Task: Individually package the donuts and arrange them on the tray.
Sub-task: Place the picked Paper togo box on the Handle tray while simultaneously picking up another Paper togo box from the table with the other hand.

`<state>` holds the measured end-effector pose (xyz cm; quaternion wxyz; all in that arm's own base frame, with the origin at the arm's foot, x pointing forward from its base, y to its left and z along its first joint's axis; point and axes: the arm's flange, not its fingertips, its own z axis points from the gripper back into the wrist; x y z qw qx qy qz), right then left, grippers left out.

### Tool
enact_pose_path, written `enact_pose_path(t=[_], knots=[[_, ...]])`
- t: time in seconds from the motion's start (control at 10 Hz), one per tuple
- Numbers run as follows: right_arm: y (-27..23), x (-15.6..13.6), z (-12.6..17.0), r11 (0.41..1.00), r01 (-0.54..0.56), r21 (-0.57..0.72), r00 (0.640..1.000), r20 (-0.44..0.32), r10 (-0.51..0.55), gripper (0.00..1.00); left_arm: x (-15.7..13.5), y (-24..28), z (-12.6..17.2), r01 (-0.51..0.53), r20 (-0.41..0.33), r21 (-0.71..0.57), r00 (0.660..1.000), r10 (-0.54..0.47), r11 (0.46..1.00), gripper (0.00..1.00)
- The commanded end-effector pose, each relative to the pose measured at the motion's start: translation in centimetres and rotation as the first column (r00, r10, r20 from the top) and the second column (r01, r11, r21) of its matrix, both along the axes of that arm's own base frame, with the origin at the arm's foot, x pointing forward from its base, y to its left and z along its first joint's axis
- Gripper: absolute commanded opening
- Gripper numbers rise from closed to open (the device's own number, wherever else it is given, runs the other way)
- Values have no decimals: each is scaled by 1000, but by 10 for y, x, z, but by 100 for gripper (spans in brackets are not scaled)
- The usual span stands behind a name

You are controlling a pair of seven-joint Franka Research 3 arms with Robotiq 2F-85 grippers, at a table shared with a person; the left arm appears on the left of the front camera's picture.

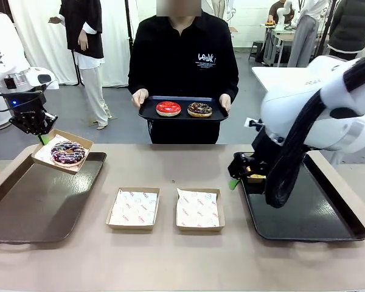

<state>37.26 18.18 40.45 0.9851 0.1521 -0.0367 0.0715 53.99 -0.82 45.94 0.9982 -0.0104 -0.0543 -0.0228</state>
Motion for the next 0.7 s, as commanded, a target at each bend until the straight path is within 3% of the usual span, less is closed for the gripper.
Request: enact_pose_path(t=[0.0,0.2,0.6], knots=[[36,15,5,995,33,-93,996,-80,-40,95,-5,13,-4,-35,39,-31,999,36,999,1],[63,22,-4,987,61,-149,990,-118,-79,95,1,24,-15,-91,21,-46,996,92,995,1],[84,29,-36,980,77,-185,987,-126,-102,95,14,38,-42,-132,-31,-26,991,131,991,1]])
